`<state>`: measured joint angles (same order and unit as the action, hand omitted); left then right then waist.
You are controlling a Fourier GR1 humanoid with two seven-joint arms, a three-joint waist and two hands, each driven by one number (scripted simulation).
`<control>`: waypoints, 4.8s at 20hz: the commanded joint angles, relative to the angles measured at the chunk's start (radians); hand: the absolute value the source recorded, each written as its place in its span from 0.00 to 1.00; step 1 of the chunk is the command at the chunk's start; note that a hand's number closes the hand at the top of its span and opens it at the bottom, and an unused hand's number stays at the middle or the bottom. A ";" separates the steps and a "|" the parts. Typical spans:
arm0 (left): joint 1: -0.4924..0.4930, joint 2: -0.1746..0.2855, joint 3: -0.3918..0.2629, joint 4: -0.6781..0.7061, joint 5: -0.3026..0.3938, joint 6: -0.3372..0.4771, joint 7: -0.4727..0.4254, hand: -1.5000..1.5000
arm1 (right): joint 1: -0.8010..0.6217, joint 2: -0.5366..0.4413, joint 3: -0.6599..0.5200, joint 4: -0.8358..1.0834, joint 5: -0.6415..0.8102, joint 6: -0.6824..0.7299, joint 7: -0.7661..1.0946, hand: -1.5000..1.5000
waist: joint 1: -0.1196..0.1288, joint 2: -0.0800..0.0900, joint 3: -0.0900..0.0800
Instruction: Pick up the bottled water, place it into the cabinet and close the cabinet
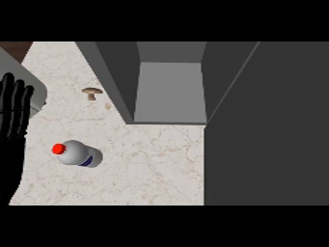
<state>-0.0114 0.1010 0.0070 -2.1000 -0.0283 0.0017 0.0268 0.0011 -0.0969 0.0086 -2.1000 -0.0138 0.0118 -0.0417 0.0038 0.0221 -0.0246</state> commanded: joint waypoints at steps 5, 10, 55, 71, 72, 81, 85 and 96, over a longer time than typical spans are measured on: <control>0.087 0.054 -0.055 -0.089 0.263 -0.260 -0.102 0.00 | 0.073 -0.040 0.005 -0.076 0.061 0.011 0.023 0.00 | -0.005 -0.028 0.022; 0.263 -0.003 -0.109 0.004 0.481 -0.249 0.156 0.00 | 0.203 0.094 0.102 -0.041 -0.201 -0.001 0.168 0.00 | 0.004 -0.026 0.024; 0.208 0.127 0.382 0.472 0.534 -0.701 -0.039 0.00 | 0.619 0.048 0.284 -0.151 -0.165 0.099 -0.095 0.00 | -0.007 -0.023 0.024; -0.109 0.121 0.352 1.059 0.240 -0.649 -0.282 0.00 | 0.694 0.037 0.395 -0.186 -0.100 0.068 -0.134 0.00 | -0.015 -0.022 0.024; -0.093 0.155 0.360 1.152 0.203 -0.698 -0.376 0.00 | 0.660 0.012 0.302 -0.110 -0.176 0.116 -0.195 0.00 | -0.015 -0.021 0.024; -0.260 0.211 0.363 1.515 0.165 -0.745 -0.507 0.00 | 0.678 0.005 0.344 -0.143 -0.152 0.095 -0.184 0.00 | -0.018 -0.020 0.023; -0.256 0.189 0.309 1.601 0.071 -0.716 -0.676 0.00 | 0.665 0.027 0.373 -0.090 -0.100 0.078 -0.226 0.00 | -0.022 -0.018 0.022; -0.380 0.160 0.304 1.784 0.073 -0.696 -0.725 0.00 | 0.729 -0.040 0.315 -0.104 -0.199 0.149 -0.270 0.00 | -0.039 -0.016 0.021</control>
<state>-0.3619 0.2612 0.3062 -0.3859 0.0438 -0.6046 -0.6041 0.6908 -0.1194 0.3407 -2.2286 -0.1891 0.1290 -0.2552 -0.0249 0.0050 -0.0027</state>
